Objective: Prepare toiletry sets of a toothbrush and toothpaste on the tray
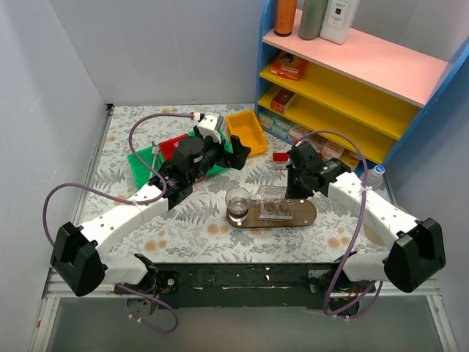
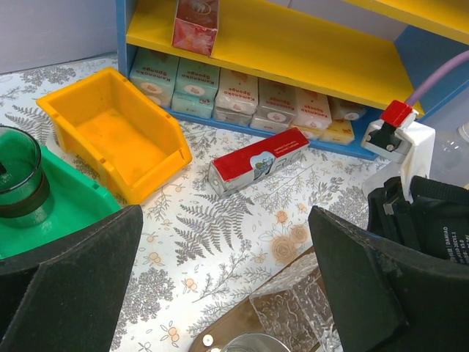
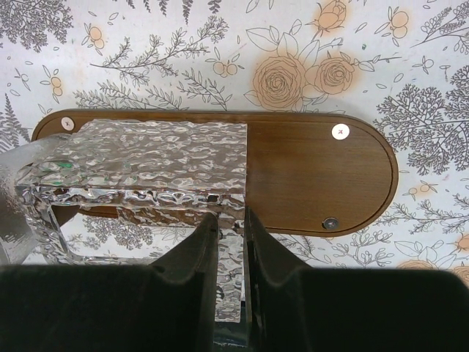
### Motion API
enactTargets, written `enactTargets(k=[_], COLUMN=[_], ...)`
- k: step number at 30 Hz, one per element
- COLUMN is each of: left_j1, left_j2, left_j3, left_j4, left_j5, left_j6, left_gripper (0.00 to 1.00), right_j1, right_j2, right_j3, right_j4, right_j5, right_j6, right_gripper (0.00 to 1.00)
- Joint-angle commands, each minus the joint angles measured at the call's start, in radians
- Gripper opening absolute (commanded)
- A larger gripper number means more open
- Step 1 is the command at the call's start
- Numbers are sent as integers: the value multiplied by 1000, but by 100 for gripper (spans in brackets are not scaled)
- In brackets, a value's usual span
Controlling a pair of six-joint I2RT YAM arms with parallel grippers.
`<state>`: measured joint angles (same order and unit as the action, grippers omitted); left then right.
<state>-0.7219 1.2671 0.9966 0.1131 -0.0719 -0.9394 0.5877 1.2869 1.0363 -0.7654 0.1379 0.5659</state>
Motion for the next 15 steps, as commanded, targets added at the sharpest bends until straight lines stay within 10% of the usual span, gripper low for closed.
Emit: enactTargets(k=[1,15], left_j1=[1,1], left_j2=[-20,-18], left_j3=[-9,-9], left_j4=[11,11], left_j5=[-17,-20], left_j6=[-2,-9], left_gripper=[98,98], right_j1=[20,41], right_j2=[15,68], right_j3=[54,59], right_j4=[-12,-37], right_j5=[34,60], right_j6=[20,37], right_gripper=[1,1])
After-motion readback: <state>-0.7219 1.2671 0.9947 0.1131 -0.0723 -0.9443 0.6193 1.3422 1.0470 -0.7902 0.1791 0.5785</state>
